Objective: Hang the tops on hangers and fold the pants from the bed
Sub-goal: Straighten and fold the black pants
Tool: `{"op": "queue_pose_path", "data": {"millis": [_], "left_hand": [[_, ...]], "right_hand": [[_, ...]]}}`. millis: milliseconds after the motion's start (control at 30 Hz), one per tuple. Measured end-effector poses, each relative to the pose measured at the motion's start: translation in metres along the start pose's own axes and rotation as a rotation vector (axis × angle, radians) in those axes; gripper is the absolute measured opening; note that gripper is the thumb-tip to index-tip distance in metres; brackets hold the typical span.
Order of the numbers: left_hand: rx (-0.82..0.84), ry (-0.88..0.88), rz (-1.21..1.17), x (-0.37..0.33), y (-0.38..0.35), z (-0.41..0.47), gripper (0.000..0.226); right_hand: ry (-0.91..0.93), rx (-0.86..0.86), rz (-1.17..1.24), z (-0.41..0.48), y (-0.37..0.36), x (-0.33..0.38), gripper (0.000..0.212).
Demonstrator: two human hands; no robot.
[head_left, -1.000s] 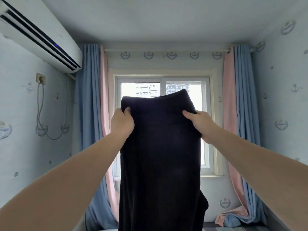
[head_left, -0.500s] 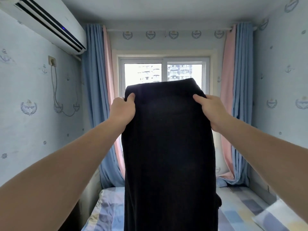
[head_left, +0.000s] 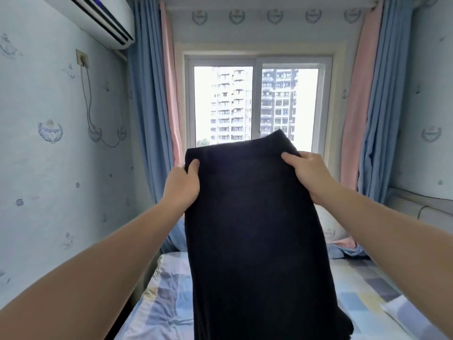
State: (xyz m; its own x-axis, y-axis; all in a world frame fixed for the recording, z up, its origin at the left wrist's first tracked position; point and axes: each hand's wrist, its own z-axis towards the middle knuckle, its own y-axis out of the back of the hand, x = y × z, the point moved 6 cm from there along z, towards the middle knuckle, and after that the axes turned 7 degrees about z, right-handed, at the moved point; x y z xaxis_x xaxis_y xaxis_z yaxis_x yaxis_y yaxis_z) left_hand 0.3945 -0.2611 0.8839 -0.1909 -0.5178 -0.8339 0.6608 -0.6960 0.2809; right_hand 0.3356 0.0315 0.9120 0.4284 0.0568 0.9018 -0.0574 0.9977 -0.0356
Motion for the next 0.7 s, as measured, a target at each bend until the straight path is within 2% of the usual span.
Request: {"op": "queue_pose_path", "data": {"millis": [167,333,433,600,700], "left_hand": [[0.077,0.116,0.07,0.145,-0.055,0.038,0.038],[0.192,0.296,0.152,0.323,-0.134,0.085,0.041],[0.228,0.412,0.208,0.436,-0.185,0.11,0.035],[0.243,0.547,0.296,0.631,-0.271,0.145,0.032],[0.231,0.603,0.346,0.736,-0.315,0.161,0.035]], "right_hand": [[-0.202,0.037,-0.095,0.04,-0.043,-0.147,0.014],[-0.461,0.098,-0.227,0.094,-0.091,-0.331,0.014],[-0.57,0.107,-0.358,0.123,-0.123,-0.453,0.022],[-0.621,0.113,-0.594,0.162,-0.181,-0.664,0.036],[-0.626,0.062,-0.629,0.184,-0.207,-0.776,0.046]]}}
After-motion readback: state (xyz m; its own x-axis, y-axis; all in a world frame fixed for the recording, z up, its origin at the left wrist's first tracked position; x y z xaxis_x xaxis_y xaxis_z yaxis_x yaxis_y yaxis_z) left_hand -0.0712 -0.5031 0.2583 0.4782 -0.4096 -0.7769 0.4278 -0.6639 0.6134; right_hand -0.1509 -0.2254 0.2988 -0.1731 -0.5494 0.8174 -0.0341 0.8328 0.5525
